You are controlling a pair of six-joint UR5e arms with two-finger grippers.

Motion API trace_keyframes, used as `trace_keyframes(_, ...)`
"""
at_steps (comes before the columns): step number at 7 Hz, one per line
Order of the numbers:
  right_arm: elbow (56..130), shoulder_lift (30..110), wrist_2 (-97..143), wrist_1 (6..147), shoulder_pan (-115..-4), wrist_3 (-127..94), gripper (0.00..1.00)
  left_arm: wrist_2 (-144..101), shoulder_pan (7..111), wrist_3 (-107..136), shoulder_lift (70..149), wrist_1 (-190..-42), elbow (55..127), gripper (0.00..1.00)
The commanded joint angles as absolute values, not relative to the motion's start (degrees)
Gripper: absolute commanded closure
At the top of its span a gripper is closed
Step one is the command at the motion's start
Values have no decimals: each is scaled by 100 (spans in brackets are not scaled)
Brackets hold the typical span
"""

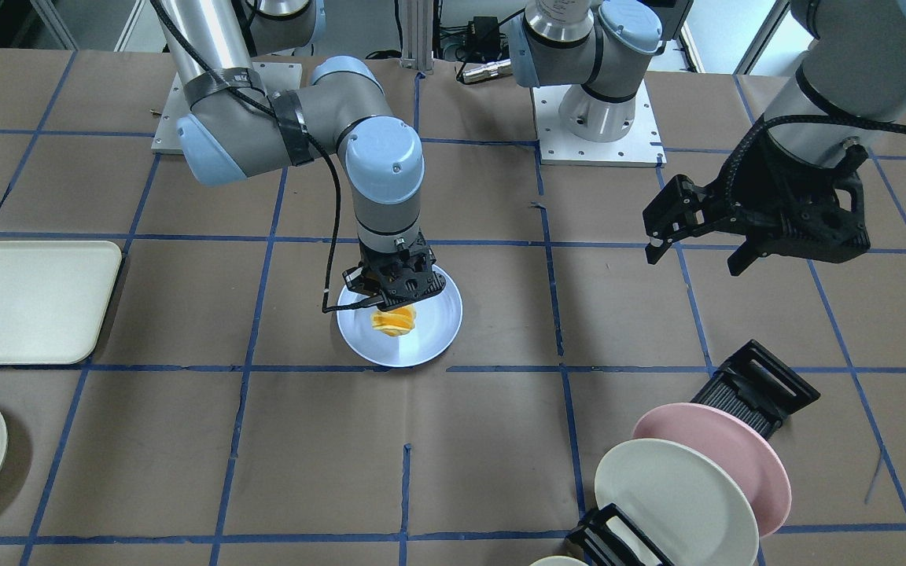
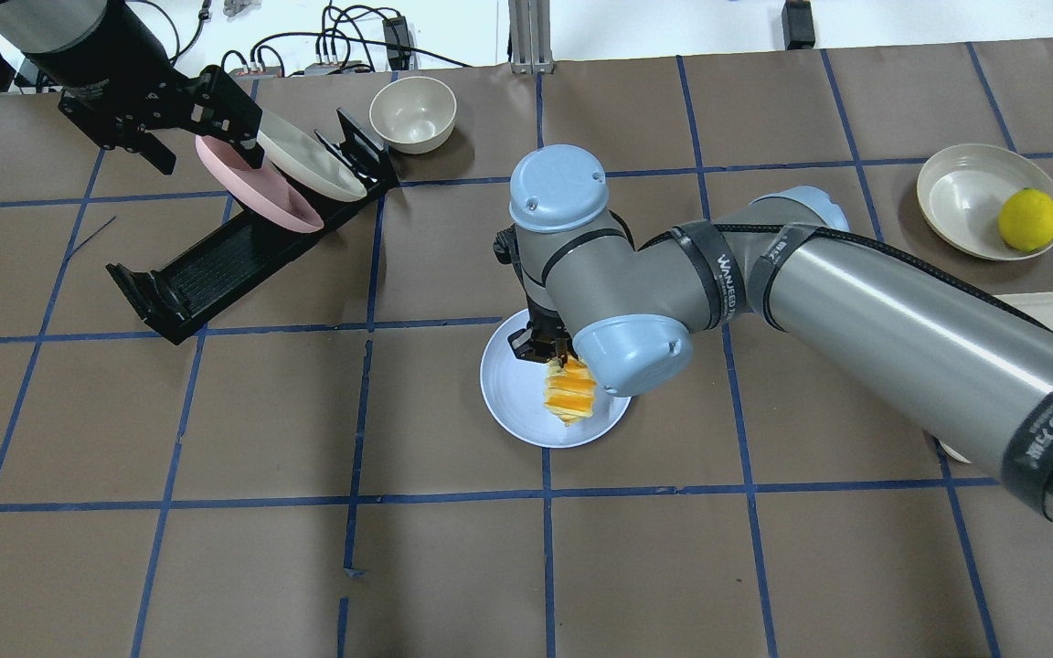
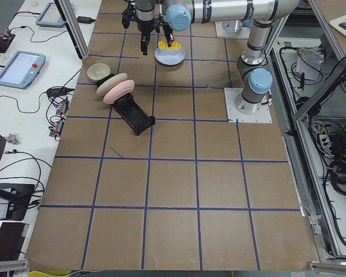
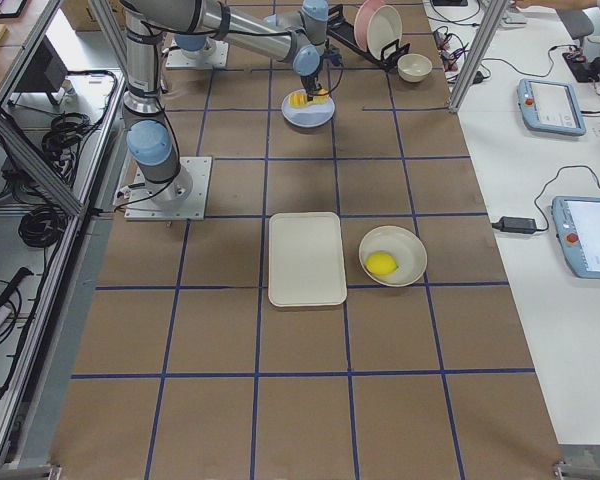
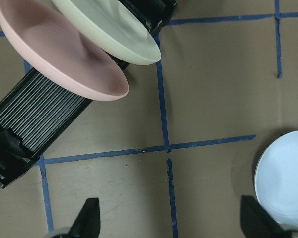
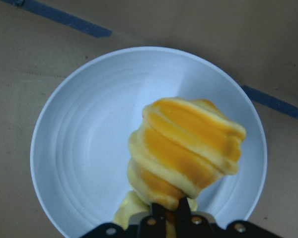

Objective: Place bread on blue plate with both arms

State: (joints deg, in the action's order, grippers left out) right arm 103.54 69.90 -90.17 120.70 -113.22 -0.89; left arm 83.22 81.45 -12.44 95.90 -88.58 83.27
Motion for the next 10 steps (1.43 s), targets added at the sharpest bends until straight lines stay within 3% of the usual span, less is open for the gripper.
trace_keyframes(1,10380,6943,-9000,12050,-11338,-70,100,8306,8112,-1239,9545,-8965,8270,0)
trace_keyframes(2,10362,6874,-8843,12059,-11390,-88,99,8306,8121,-1248,9571,-9008,8366,0)
trace_keyframes(3,10354,6856,-8833,12059,-11408,-88,93,8306,8130,-1248,9493,-9052,8306,0)
trace_keyframes(4,10354,6847,-8842,12050,-11400,-62,66,8367,8112,-1257,9475,-9166,8340,0)
trace_keyframes(5,10354,6838,-8859,12059,-11399,112,1,8802,8147,-1239,9518,-9280,8410,0)
trace_keyframes(10,10213,7231,-8825,12067,-11242,44,0,8605,8262,-1230,9642,-9281,8464,0)
